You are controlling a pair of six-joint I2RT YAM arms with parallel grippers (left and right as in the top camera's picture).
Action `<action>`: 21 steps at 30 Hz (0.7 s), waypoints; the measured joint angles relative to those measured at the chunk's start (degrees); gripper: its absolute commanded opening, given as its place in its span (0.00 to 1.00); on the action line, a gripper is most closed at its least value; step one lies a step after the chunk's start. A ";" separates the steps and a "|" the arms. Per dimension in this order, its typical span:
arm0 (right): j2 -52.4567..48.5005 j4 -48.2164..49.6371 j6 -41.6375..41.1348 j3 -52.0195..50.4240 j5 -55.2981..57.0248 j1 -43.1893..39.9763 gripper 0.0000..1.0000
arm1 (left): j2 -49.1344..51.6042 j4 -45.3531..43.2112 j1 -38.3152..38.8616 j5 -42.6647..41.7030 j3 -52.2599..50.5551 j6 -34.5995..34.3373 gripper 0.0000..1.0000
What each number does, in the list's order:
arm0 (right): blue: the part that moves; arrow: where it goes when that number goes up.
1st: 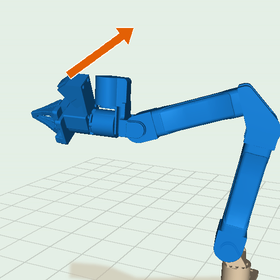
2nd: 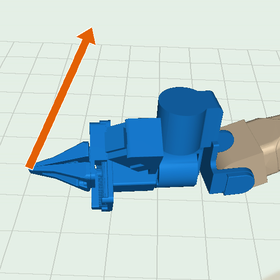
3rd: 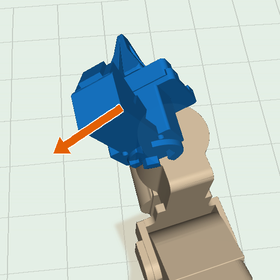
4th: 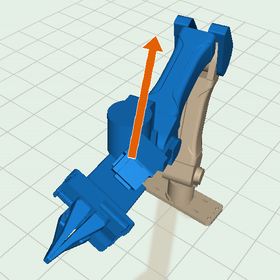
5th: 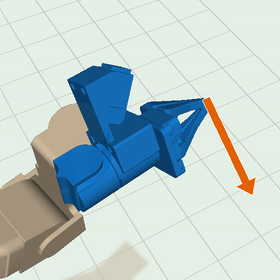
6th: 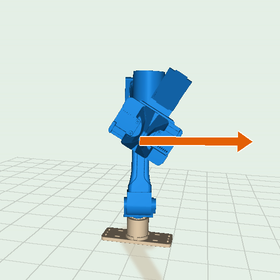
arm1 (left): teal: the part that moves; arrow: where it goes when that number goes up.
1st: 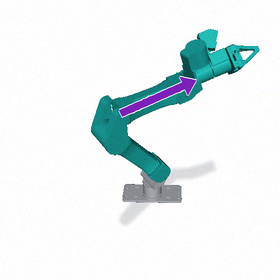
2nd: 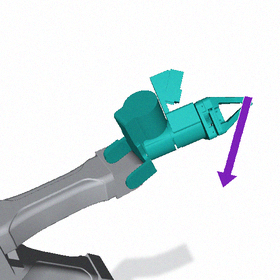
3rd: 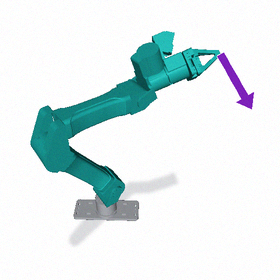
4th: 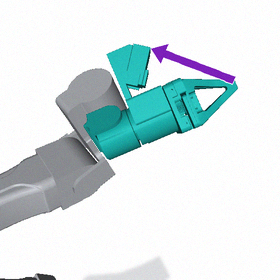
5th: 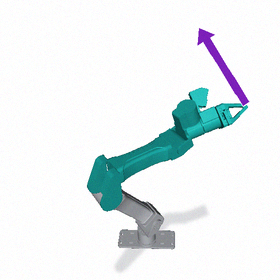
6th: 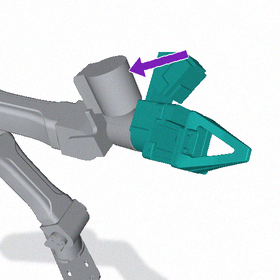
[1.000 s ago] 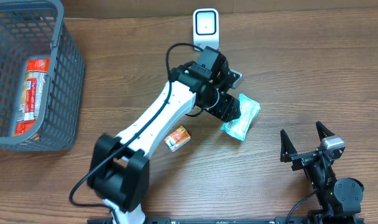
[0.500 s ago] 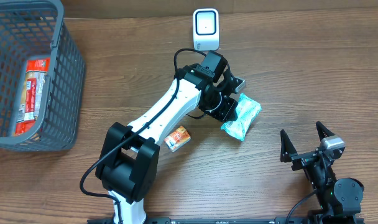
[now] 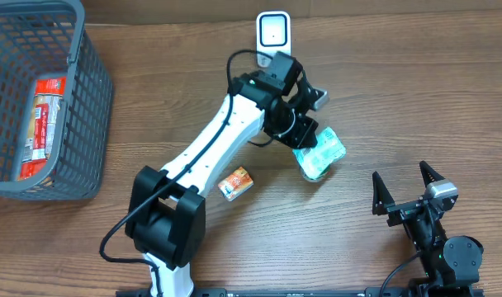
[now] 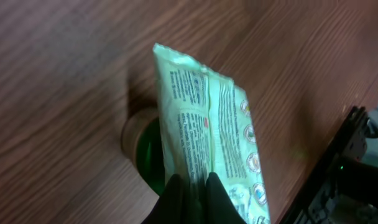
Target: Scan the item barcode
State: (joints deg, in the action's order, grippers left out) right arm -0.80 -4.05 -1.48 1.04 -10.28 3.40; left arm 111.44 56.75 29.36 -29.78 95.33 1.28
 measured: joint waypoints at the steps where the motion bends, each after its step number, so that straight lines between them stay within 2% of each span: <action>1: 0.00 -0.02 0.02 0.00 0.02 0.00 1.00 | -0.33 0.44 -0.46 0.00 0.26 0.00 0.04; 9: 0.00 0.00 0.02 0.00 0.00 0.00 1.00 | -1.95 4.50 -6.84 0.55 0.66 -0.02 0.04; 10: 0.00 0.00 0.00 0.00 0.00 0.00 1.00 | -1.95 5.11 -7.37 0.76 0.66 -0.02 0.13; 12: 0.00 -0.04 0.00 0.00 0.00 0.00 1.00 | -1.95 5.81 -8.15 1.11 0.66 -0.07 0.48; 13: 0.00 -0.02 0.00 0.00 0.00 0.00 1.00 | -1.95 5.99 -8.31 1.31 0.66 0.39 0.57; 15: 0.00 -0.02 0.00 0.00 -0.02 0.00 1.00 | -1.95 6.08 -8.04 1.33 0.66 0.52 0.67; 21: 0.00 0.00 -0.02 0.00 0.02 0.00 1.00 | -1.95 5.25 -6.05 1.25 0.59 2.64 0.68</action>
State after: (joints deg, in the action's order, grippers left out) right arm -0.80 -4.05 -1.50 1.04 -10.26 3.40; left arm 109.49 62.00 23.31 -28.53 95.92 3.92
